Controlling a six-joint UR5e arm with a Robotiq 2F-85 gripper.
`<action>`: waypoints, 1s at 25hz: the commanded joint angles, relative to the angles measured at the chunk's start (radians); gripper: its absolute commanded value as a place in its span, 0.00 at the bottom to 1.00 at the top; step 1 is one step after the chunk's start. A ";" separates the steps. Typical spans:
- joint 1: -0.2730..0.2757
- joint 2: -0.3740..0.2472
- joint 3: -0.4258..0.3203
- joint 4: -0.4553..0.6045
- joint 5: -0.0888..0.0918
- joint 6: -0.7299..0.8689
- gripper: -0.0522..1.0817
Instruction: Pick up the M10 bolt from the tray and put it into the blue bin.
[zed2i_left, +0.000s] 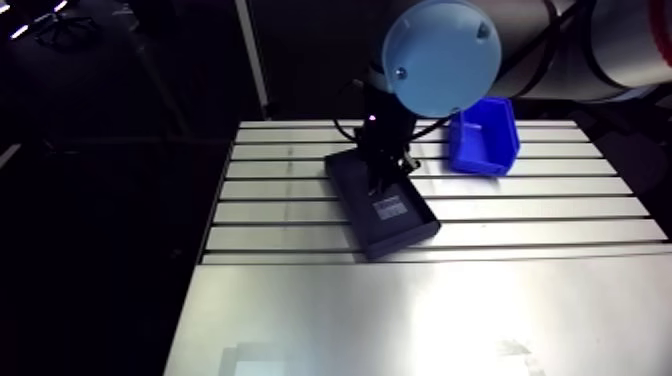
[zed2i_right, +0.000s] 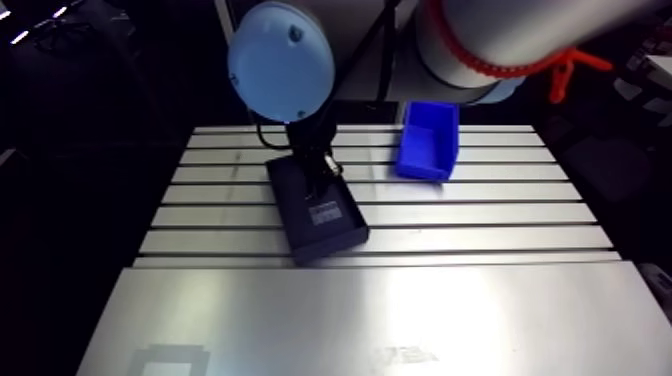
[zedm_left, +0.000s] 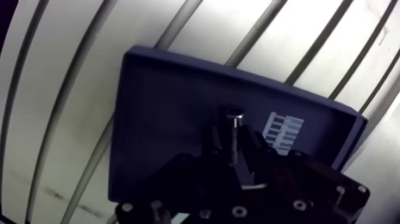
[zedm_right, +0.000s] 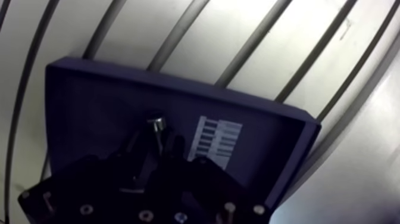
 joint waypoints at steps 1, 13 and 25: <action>0.000 0.000 0.002 -0.006 0.000 0.000 0.65; 0.000 -0.001 0.007 -0.022 -0.003 0.002 0.73; 0.000 -0.015 0.002 -0.022 -0.008 0.000 0.86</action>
